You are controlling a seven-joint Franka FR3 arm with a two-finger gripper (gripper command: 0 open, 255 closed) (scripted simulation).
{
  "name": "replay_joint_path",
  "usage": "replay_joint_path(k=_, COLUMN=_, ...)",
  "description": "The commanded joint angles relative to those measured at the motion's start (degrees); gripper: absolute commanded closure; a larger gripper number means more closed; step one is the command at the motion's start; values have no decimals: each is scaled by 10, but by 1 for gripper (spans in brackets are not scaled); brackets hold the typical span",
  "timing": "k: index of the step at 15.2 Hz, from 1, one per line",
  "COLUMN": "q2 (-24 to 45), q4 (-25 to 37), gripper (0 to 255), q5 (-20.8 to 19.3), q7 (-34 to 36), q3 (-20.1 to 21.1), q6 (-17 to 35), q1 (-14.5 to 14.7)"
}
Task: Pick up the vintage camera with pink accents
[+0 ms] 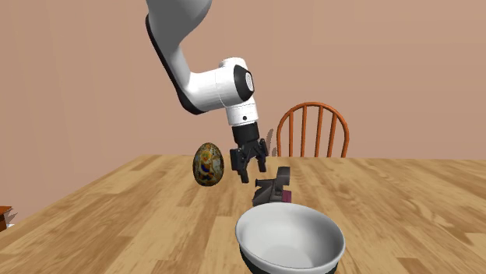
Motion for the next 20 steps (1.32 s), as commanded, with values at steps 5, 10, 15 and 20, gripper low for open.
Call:
replay_joint_path(k=5, q2=25, q4=1, gripper=0, q5=4, q7=2, q3=4, q6=24, q1=-3)
replay_joint_path(k=10, q2=24, q4=-1, gripper=255, q5=4, q7=3, q3=4, q6=24, q1=-2)
replay_joint_path(k=15, q2=25, q4=1, gripper=255, q5=4, q7=2, q3=4, q6=24, q1=-3)
replay_joint_path(k=20, q2=-1, q4=1, gripper=255, q5=0, q7=0, q3=0, q6=-1, q1=0)
